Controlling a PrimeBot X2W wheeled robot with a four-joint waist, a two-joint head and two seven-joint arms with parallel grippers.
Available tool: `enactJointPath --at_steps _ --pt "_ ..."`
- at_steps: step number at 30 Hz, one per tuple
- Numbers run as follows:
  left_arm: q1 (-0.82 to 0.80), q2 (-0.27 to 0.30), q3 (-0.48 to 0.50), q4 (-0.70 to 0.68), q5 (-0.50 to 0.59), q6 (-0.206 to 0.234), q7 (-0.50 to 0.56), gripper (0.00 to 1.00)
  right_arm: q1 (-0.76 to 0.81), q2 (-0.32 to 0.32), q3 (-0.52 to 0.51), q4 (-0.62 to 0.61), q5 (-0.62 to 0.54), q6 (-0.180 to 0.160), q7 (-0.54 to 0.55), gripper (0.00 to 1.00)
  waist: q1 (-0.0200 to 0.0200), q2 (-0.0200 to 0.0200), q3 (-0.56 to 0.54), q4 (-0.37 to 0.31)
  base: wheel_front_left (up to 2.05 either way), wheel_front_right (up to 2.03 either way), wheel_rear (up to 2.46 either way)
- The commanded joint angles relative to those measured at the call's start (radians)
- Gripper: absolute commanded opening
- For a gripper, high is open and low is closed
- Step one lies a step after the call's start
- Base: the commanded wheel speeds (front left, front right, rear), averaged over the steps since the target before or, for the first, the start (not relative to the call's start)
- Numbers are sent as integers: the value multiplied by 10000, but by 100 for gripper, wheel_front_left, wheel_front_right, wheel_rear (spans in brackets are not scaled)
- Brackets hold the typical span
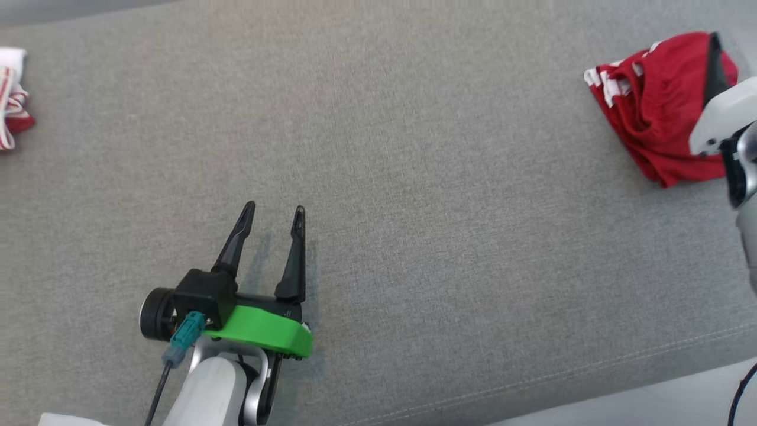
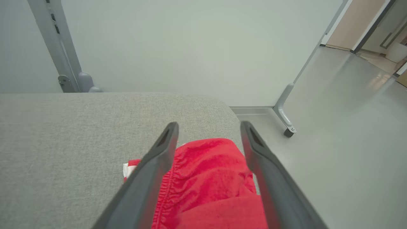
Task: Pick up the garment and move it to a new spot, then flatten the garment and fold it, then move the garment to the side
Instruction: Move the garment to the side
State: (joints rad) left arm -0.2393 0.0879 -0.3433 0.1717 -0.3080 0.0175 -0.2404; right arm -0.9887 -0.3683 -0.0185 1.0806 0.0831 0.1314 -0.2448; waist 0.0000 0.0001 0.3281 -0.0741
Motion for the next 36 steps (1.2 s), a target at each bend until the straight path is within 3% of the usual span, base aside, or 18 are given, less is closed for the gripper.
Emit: enactJointPath --at_steps 1,15,23,27,36 --pt "149 20 93 103 -71 23 -80 100 293 66 126 -189 182 -15 -82 100 0 -1 -856 61 0 0 0" --pt "1358 34 1406 723 -306 381 -241 100 3626 643 2058 -4274 2002 -15 7 100 0 -1 -2667 617 0 0 0" --pt "2103 -149 1754 680 -132 293 -244 100 6106 1325 1365 -6610 1302 -15 49 100 0 -1 -3070 1259 0 0 0" --pt "2331 -245 1867 769 -77 203 -245 100 7569 2361 784 -7867 774 -15 122 100 0 -1 -3240 1617 0 0 0" --pt "2284 -326 1817 936 1 86 -245 100 9207 3061 430 -9100 384 -15 267 100 0 -1 -3367 2122 0 0 0"
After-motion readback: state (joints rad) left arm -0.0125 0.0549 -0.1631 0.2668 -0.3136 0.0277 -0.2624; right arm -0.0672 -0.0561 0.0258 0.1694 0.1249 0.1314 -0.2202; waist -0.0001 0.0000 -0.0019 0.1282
